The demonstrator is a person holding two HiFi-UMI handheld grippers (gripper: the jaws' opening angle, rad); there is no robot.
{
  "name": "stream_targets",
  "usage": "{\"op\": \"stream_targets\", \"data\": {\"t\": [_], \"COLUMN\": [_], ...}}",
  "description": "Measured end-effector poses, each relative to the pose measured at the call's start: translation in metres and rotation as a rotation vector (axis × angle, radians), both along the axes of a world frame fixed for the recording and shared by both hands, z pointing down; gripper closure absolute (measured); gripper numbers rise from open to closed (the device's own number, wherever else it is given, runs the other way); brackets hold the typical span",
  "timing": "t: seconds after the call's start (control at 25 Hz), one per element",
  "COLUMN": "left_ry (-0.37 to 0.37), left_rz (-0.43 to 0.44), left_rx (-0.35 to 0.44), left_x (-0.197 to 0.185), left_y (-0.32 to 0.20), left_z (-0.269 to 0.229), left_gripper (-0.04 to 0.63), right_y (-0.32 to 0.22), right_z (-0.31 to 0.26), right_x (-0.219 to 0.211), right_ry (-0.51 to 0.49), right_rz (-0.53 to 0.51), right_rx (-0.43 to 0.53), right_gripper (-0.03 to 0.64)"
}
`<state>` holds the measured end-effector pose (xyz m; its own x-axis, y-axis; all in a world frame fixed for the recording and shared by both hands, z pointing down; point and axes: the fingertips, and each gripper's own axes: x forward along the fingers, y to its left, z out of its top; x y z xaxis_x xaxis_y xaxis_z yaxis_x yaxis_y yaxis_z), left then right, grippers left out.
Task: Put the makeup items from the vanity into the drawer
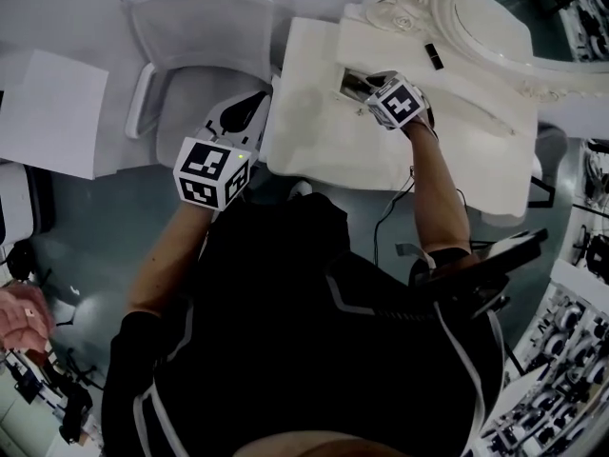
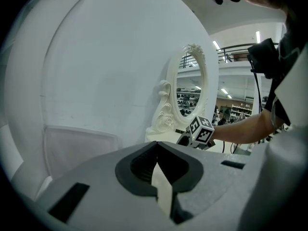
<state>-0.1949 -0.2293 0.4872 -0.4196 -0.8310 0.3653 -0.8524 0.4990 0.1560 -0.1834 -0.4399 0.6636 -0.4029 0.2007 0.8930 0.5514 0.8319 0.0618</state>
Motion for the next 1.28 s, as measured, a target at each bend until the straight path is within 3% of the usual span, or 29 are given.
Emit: {"op": "stream_targets", "data": {"t": [0.2, 0.64, 0.88, 1.28], "left_ry": [-0.019, -0.057, -0.061, -0.03], "left_rz": [0.054, 0.154, 0.28, 0.362], "left_rx": [0.037, 0.126, 0.197, 0.276], "left_x": [-0.003, -0.025, -0.025, -0.034], "left_y": [-0.007, -0.015, -0.022, -0.022], "left_z": [-0.017, -0.064, -0.099, -0.135], "left_gripper": [0.592, 0.592, 0.592, 0.592], "right_y": [0.003, 0.013, 0.026, 0.049], "right_z": [-0.043, -0.198, -0.267, -0.333], "right_x": [0.005, 0.029, 0.059, 0.1], "right_ry": [-0.077, -0.463, -0.645, -0.829], "right_rz": [0.07, 0.387, 0.542, 0.693], "right_rx": [-0.037, -0.157, -0.175, -0.15], "right_gripper": [0.465, 0.489, 0.506, 0.53]}}
